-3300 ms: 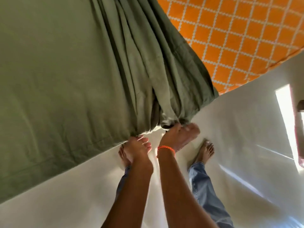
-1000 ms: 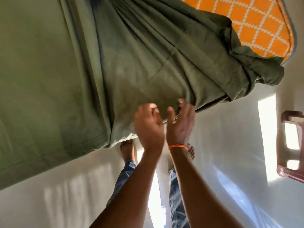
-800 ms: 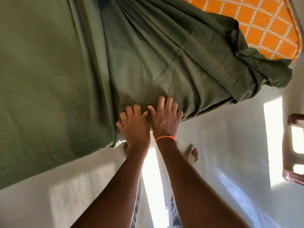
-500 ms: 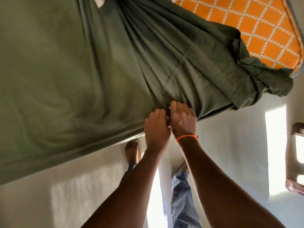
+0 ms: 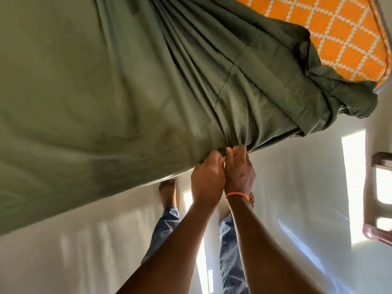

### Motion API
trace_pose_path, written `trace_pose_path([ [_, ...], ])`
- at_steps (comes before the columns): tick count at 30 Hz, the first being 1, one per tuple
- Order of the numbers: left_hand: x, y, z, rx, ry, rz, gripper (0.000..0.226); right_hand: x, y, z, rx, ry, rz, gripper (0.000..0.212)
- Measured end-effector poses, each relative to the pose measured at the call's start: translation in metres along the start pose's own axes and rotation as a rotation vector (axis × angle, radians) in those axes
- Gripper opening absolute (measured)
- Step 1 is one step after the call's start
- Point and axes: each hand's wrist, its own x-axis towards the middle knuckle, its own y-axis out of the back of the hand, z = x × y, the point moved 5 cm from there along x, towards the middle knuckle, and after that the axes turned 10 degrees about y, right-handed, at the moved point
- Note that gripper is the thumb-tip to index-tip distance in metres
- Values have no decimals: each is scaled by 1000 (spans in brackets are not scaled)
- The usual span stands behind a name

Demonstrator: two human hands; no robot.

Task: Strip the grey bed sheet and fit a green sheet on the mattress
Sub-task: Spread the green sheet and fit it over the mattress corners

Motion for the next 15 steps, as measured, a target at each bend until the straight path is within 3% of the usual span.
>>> trace_pose_path([
  [2, -4, -12, -24, -186, 264, -150, 33, -12, -11, 14, 291, -264, 25, 25],
  [4, -10, -28, -50, -674, 754, -307, 33, -18, -27, 23, 601, -481, 22, 11],
  [6, -14, -41, -59, -1176, 1150, -372, 32, -13, -45, 19, 807, -582, -75, 24],
  [9, 2, -43, -62, -1495, 1266, -219, 35, 0, -60, 12, 937, -639, -65, 36],
  [12, 5, -51, -64, -1471, 1324, -156, 34, 5, -60, 16, 886, -711, -37, 24],
  [15, 1, -58, -73, -1405, 1331, -152, 31, 12, -58, 25, 725, -620, -58, 26],
])
